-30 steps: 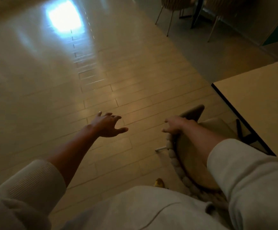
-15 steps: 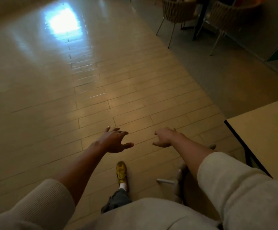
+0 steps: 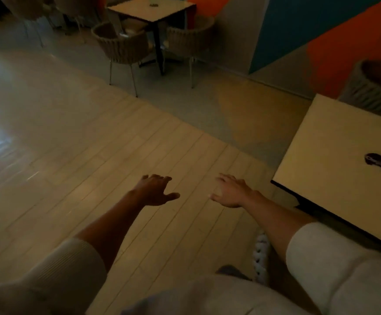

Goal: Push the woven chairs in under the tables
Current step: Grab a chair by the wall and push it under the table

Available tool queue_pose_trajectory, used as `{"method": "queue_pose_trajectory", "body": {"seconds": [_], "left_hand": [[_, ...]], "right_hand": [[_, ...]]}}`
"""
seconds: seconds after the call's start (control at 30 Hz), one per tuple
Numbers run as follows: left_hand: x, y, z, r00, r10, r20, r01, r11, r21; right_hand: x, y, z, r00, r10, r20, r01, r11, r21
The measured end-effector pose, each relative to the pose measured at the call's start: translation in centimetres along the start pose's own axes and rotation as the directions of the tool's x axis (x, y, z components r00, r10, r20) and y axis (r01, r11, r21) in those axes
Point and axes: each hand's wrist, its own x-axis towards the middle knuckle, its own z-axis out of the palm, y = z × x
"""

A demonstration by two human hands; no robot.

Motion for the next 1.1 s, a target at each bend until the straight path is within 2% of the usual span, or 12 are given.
{"method": "queue_pose_trajectory", "body": {"seconds": [0.17, 0.37, 0.47, 0.63, 0.73, 0.97, 1.1], "left_hand": [[9.8, 2.2, -4.2, 0.987, 0.161, 0.017, -0.162, 0.985, 0.062], [21.7, 5.0, -10.9, 0.975, 0.222, 0.02, -0.223, 0.972, 0.08], [28.0, 7.2, -15.9, 0.97, 0.244, 0.015, -0.244, 0.964, 0.103], [37.6, 9.8, -22.2, 0.967, 0.239, -0.086, -0.23, 0.968, 0.1], [41.9, 11.4, -24.0, 0.961, 0.268, -0.062, -0.26, 0.958, 0.118], [53.6, 13.8, -29.0, 0.952, 0.304, -0.027, -0.297, 0.944, 0.141], [62.5, 14.6, -31.6, 0.935, 0.352, 0.039, -0.354, 0.924, 0.143]], "right_hand": [[2.8, 6.3, -1.2, 0.989, 0.148, 0.023, -0.149, 0.987, 0.065], [9.5, 16.4, -5.8, 0.955, 0.292, -0.048, -0.278, 0.94, 0.198], [12.4, 21.8, -9.2, 0.945, 0.323, -0.059, -0.297, 0.918, 0.263], [17.7, 29.7, -15.0, 0.933, 0.345, -0.097, -0.307, 0.909, 0.281], [20.0, 32.9, -17.1, 0.942, 0.326, -0.076, -0.291, 0.911, 0.291], [26.1, 41.0, -21.2, 0.926, 0.377, 0.018, -0.37, 0.896, 0.246], [30.7, 46.2, -22.9, 0.889, 0.456, 0.035, -0.447, 0.85, 0.277]]}}
